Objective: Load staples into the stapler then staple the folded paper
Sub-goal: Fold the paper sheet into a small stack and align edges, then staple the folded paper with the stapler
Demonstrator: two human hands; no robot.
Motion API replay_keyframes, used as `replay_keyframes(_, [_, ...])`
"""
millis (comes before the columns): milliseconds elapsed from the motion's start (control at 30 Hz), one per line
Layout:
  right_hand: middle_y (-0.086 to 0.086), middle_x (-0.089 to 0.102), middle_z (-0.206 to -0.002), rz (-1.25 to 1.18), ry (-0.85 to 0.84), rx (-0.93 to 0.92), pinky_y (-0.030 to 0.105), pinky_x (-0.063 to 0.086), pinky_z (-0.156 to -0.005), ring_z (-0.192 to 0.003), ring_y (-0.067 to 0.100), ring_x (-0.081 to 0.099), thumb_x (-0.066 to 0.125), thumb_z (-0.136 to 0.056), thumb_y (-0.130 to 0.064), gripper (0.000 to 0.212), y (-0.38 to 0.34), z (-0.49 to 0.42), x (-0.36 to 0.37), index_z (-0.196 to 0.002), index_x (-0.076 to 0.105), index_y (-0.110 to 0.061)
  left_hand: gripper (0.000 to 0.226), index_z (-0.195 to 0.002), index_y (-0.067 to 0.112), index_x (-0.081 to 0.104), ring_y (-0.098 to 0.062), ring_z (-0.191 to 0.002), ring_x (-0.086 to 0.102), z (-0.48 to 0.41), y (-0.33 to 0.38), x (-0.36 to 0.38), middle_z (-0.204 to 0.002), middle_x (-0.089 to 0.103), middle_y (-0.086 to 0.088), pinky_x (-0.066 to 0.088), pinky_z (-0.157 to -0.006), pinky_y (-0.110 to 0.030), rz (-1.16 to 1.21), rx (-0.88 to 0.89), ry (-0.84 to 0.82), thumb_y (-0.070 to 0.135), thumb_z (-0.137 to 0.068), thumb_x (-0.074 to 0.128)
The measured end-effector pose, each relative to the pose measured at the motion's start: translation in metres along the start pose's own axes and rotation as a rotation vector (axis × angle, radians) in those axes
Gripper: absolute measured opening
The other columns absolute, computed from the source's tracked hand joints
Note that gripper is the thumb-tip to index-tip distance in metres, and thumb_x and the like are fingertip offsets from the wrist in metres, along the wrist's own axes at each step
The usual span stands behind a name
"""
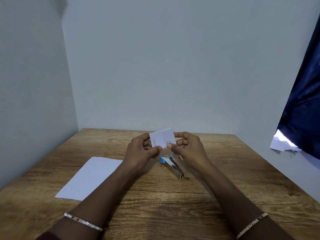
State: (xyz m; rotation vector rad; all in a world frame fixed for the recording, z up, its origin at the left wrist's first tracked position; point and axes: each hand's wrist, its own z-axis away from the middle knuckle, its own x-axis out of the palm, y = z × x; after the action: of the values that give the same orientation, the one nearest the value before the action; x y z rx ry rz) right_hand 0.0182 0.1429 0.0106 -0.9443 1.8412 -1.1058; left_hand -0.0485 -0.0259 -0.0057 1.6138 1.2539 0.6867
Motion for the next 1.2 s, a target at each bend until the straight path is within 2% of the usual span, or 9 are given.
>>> replay_keyframes(200, [0.021,0.078,-0.094,-0.478,-0.147,0.177,0.049,0.063,-0.077,-0.084,0.036,0.076,0.085,-0.071,0.002,0.059,0.003,0.002,0.01,-0.121,0.059,-0.013,0.037,-0.118,0.016,0.066,-0.019,-0.081,0.076,0.001,0.003,0.001,-0.097,0.081,-0.001,0.059,-0.064,-0.025,0.125,-0.036,-0.051,0.003,-0.085,0.075])
replay_keyframes(300, [0.023,0.077,-0.09,-0.625,-0.116,0.232,0.034,0.059,-0.059,-0.068,0.027,0.073,0.079,-0.074,0.012,0.057,0.0,0.002,0.013,-0.122,0.057,-0.007,0.035,-0.116,0.016,0.067,-0.019,-0.081,0.076,0.001,0.003,-0.001,-0.096,0.081,-0.003,0.058,-0.065,-0.025,0.153,-0.052,-0.06,0.002,-0.084,0.075])
replay_keyframes(433, [0.022,0.077,-0.086,-0.699,-0.078,0.261,0.029,0.058,-0.054,-0.063,0.023,0.074,0.074,-0.074,0.019,0.057,-0.002,0.001,0.011,-0.121,0.054,-0.006,0.031,-0.108,0.015,0.069,-0.014,-0.072,0.074,0.001,0.005,0.003,-0.087,0.08,-0.007,0.057,-0.062,-0.022,0.208,-0.058,-0.066,-0.002,-0.083,0.075])
replay_keyframes(667, [0.016,0.074,-0.084,-0.614,0.094,0.276,0.028,0.059,-0.072,-0.075,0.022,0.066,0.078,-0.074,0.01,0.048,0.006,-0.01,-0.005,-0.115,0.058,-0.007,0.035,-0.112,0.009,0.067,-0.013,-0.063,0.071,-0.001,0.003,0.001,-0.06,0.071,0.002,0.058,-0.063,-0.023,0.214,-0.069,-0.042,-0.003,-0.08,0.076])
replay_keyframes(767, [0.014,0.074,-0.082,-0.59,0.097,0.266,0.027,0.058,-0.069,-0.073,0.02,0.065,0.078,-0.073,0.009,0.044,0.009,-0.012,-0.007,-0.113,0.062,-0.004,0.03,-0.11,0.008,0.068,-0.018,-0.07,0.075,0.0,0.002,0.001,-0.064,0.072,-0.005,0.06,-0.064,-0.026,0.247,-0.119,-0.061,0.001,-0.082,0.077])
replay_keyframes(833, [0.013,0.075,-0.08,-0.547,0.102,0.247,0.026,0.057,-0.067,-0.075,0.022,0.065,0.079,-0.072,0.008,0.043,0.008,-0.014,-0.009,-0.111,0.064,-0.003,0.008,-0.092,0.007,0.072,-0.019,-0.072,0.075,-0.001,0.002,-0.001,-0.073,0.075,-0.01,0.06,-0.062,-0.026,0.244,-0.15,-0.056,0.009,-0.085,0.076])
replay_keyframes(933, [0.013,0.077,-0.08,-0.422,0.097,0.199,0.028,0.056,-0.068,-0.078,0.025,0.066,0.081,-0.074,0.003,0.036,0.005,-0.013,-0.015,-0.106,0.067,-0.005,0.023,-0.069,0.008,0.07,-0.016,-0.069,0.069,-0.005,0.001,-0.006,-0.074,0.072,-0.011,0.057,-0.059,-0.024,0.178,-0.149,-0.024,0.019,-0.089,0.073])
replay_keyframes(1100, [-0.002,0.072,-0.07,0.212,0.05,0.034,0.025,0.053,-0.06,-0.062,0.007,0.065,0.086,-0.073,-0.037,0.024,-0.002,-0.003,-0.008,-0.081,0.072,-0.02,0.026,-0.068,0.003,0.07,-0.015,-0.065,0.064,-0.006,-0.002,-0.01,-0.076,0.069,-0.015,0.057,-0.069,-0.031,0.162,-0.163,0.093,0.022,-0.086,0.076])
replay_keyframes(1200, [-0.003,0.07,-0.083,0.597,-0.019,-0.012,0.029,0.052,-0.068,-0.082,0.011,0.065,0.085,-0.067,-0.05,0.038,-0.007,0.007,0.004,-0.086,0.069,-0.021,0.031,-0.069,-0.004,0.067,-0.019,-0.059,0.057,-0.006,-0.003,-0.012,-0.066,0.062,-0.013,0.053,-0.068,-0.032,0.214,-0.173,0.113,0.02,-0.085,0.077])
